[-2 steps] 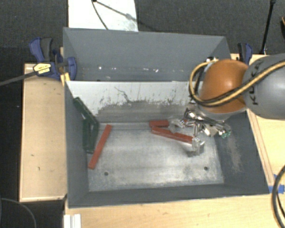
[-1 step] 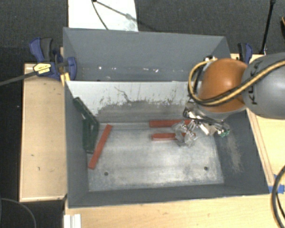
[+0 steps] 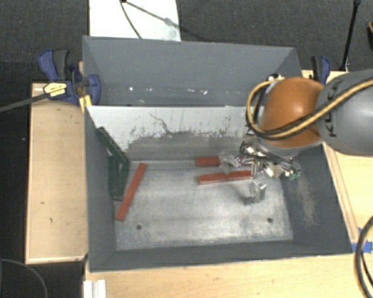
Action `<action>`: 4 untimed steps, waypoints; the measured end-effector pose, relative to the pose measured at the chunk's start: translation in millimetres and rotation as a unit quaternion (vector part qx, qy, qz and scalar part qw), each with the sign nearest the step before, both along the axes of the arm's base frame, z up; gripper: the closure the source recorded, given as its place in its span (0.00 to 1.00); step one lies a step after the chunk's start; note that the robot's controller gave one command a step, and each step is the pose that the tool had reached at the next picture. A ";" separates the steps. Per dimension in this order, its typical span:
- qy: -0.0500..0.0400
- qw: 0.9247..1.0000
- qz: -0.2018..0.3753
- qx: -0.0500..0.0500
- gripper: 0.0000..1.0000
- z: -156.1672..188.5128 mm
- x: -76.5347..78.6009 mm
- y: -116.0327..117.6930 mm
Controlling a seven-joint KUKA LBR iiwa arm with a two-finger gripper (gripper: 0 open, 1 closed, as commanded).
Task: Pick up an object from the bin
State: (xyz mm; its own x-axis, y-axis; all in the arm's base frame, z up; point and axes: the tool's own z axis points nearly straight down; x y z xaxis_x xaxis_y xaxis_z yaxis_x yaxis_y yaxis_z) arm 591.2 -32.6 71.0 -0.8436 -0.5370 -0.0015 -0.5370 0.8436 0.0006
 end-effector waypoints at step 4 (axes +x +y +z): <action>-0.004 1.000 0.021 0.000 1.00 130.0 -40.2 37.3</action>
Offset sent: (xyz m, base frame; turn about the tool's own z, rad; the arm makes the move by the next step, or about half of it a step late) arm 0.0000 0.0000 0.0000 0.0000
